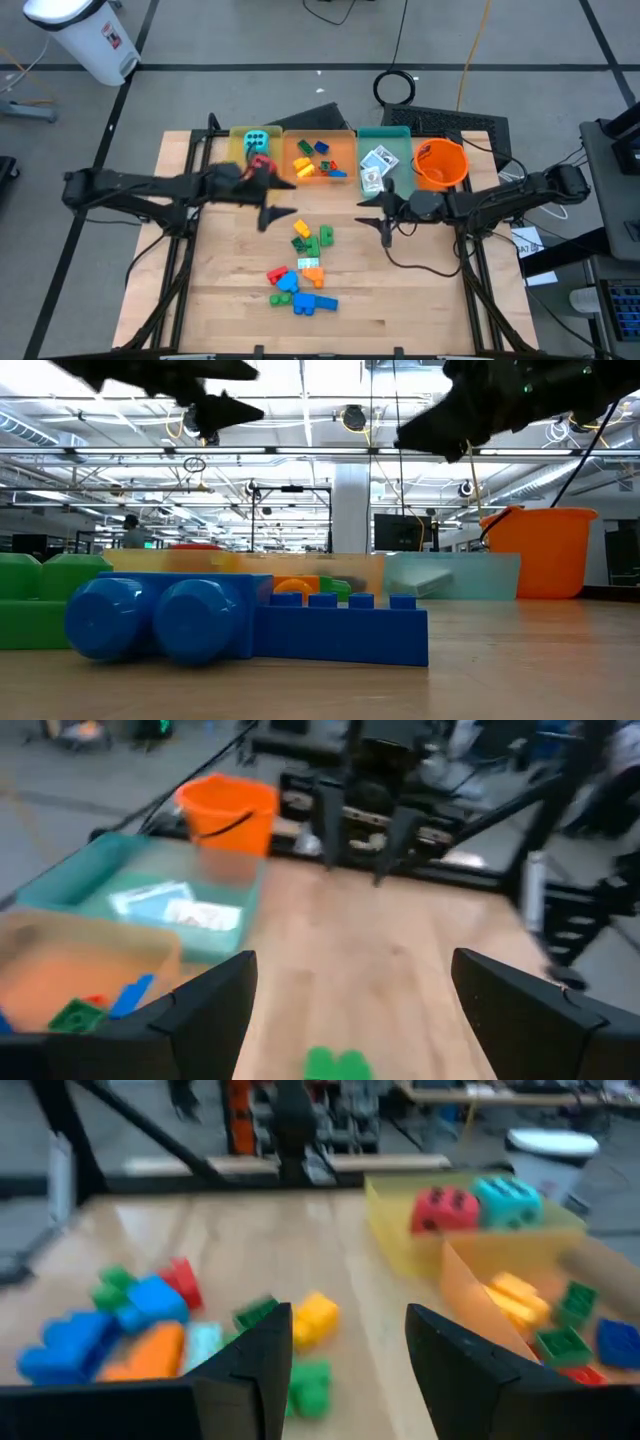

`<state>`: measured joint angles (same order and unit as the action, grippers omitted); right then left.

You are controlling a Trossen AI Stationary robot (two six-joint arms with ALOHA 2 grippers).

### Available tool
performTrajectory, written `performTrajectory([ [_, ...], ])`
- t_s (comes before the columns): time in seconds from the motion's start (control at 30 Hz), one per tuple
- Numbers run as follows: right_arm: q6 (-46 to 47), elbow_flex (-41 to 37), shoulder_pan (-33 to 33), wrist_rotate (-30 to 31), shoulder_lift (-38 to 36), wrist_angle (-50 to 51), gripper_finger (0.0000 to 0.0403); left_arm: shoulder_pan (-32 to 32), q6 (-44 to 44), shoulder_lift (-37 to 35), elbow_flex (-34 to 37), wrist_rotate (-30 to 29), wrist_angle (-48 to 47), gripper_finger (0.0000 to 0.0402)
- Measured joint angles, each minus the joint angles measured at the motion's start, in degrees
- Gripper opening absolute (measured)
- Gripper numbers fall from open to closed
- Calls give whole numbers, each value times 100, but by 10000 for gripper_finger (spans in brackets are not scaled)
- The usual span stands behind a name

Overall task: Pick & Place Toys
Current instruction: Put the yellow game piece into the orange bin

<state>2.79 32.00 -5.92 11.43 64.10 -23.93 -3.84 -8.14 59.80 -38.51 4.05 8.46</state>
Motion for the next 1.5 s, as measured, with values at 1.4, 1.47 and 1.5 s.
performTrajectory([
  [1.4,-544,1520,-764,-274,2128,441,224,990,892,2710,1035,-1311,1909,340],
  [1.47,-551,1520,-752,-274,2126,554,224,934,1237,2913,912,-1311,1918,340],
  [1.5,-567,1520,-737,-274,2128,634,224,899,1366,2996,863,-1312,1881,340],
])
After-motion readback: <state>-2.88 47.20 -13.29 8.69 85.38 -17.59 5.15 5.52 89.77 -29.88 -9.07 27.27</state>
